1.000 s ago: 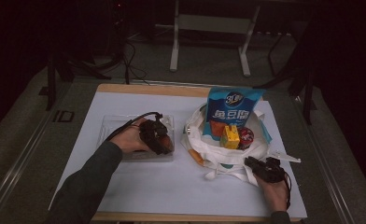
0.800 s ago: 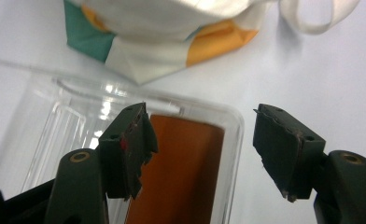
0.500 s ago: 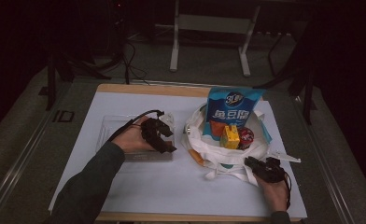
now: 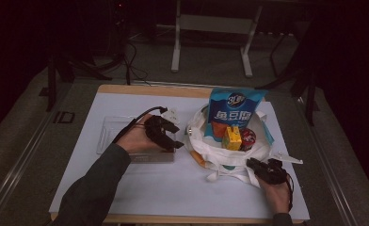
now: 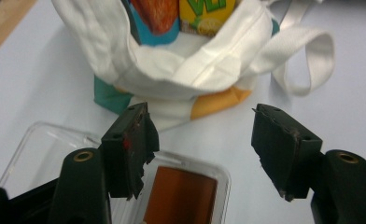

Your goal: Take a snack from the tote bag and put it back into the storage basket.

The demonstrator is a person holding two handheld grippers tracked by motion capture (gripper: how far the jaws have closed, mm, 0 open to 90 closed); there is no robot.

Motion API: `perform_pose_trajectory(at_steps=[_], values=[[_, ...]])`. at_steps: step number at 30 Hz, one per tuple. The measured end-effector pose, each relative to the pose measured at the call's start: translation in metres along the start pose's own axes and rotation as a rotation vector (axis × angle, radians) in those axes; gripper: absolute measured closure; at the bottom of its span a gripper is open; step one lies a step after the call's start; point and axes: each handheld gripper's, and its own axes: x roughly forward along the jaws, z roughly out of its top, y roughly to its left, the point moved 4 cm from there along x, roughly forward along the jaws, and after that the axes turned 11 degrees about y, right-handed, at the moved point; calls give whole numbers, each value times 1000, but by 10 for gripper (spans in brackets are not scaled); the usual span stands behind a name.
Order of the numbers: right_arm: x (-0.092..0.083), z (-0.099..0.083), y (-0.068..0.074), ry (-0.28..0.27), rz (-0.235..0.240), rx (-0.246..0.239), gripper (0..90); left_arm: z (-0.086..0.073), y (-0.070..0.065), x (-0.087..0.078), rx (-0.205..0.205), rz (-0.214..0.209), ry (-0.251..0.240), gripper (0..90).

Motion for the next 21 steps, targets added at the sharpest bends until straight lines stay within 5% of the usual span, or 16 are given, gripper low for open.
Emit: perform_pose_trajectory(at_steps=[21], values=[[0,0,1,1,-16,-17,745,36,-12,6,-16,-36,-87,390]])
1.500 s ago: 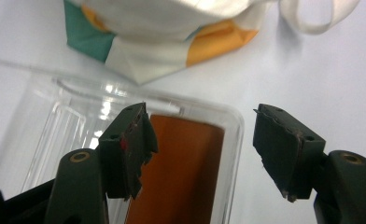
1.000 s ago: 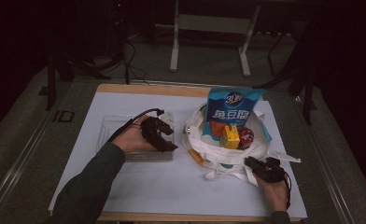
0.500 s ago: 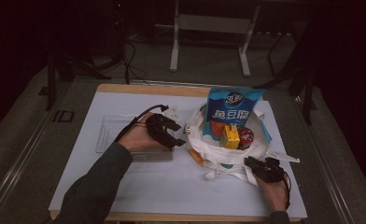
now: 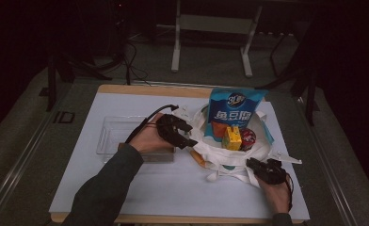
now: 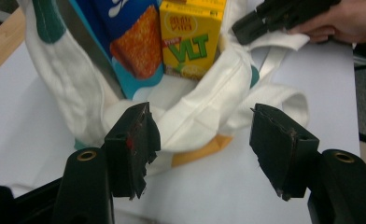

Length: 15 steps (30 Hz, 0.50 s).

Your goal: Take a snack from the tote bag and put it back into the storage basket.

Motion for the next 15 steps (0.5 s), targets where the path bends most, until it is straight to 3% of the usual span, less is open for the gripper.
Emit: perform_pose_trajectory(at_steps=[15], values=[[0,0,0,-3,14,-2,718,22,-6,19,-12,-4,-11,386]])
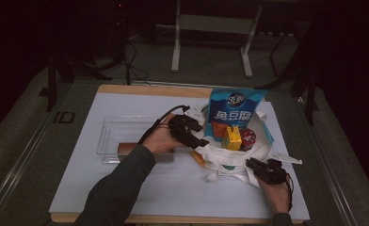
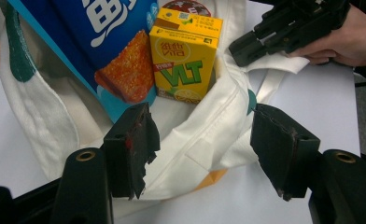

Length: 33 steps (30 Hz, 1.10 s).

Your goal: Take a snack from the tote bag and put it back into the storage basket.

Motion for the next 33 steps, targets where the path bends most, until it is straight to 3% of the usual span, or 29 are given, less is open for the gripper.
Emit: perform_pose_trajectory(at_steps=[8,24,33], values=[[0,0,0,0,1,2,718,7,1,7,-23,-4,-11,388],[0,0,0,-1,0,1,722,29,-2,26,15,29,18,415],[0,0,0,-2,3,3,721,37,-3,41,34,17,34,395]])
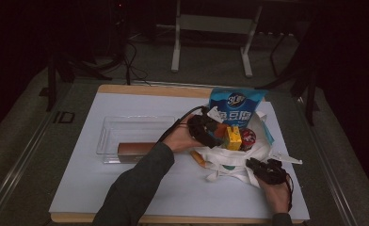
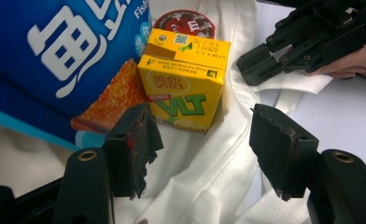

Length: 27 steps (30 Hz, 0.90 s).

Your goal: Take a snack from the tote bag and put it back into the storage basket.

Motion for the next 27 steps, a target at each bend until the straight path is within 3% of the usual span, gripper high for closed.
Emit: perform_pose_trajectory(at_steps=[17,27], values=[[0,0,0,1,4,6,721,6,5,16,-2,-23,24,388],[0,0,0,1,4,7,721,11,5,21,-12,-32,12,378]])
